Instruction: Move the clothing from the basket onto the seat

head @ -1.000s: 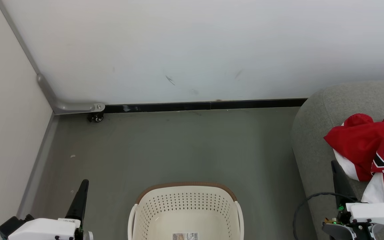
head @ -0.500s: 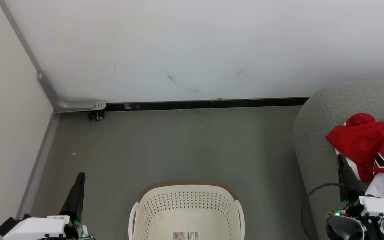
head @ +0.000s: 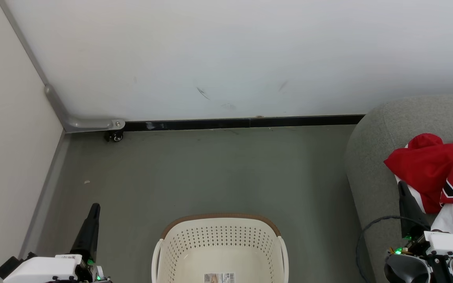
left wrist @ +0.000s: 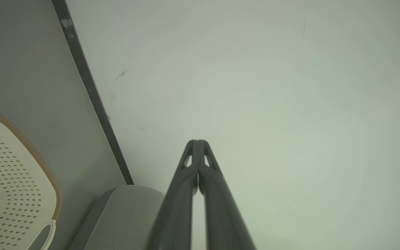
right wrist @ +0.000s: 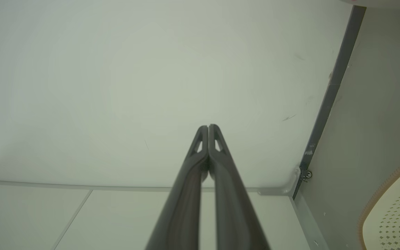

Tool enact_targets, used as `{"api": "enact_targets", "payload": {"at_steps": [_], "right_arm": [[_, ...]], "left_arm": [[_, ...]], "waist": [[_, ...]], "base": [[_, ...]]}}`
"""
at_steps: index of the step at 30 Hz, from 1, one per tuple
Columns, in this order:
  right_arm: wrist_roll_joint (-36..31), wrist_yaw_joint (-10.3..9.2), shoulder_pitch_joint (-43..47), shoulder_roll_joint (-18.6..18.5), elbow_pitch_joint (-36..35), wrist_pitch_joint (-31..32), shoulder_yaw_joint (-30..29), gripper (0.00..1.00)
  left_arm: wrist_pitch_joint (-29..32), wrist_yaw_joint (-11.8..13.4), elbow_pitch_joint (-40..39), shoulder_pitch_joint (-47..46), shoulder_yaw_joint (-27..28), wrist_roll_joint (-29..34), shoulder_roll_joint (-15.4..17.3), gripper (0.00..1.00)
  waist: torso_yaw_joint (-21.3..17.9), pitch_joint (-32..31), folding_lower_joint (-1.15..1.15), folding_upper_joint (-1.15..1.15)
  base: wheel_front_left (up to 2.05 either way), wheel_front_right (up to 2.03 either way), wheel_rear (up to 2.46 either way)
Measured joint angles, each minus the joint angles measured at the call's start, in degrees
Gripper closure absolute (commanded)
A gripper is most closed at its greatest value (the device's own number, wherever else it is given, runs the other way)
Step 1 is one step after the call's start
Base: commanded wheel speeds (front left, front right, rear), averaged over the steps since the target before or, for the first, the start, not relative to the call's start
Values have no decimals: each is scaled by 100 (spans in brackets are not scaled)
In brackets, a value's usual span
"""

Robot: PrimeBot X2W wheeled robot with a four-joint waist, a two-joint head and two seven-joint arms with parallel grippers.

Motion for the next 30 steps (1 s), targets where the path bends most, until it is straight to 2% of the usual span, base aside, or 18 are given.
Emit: {"api": "enact_targets", "payload": {"at_steps": [30], "right_arm": [[0, 0, -2, 0, 1, 1, -13, 100]], "left_arm": [[3, -26, 55, -53, 8, 0, -1, 100]], "waist": [[0, -1, -1, 0]], "base": [[0, 0, 0]]}}
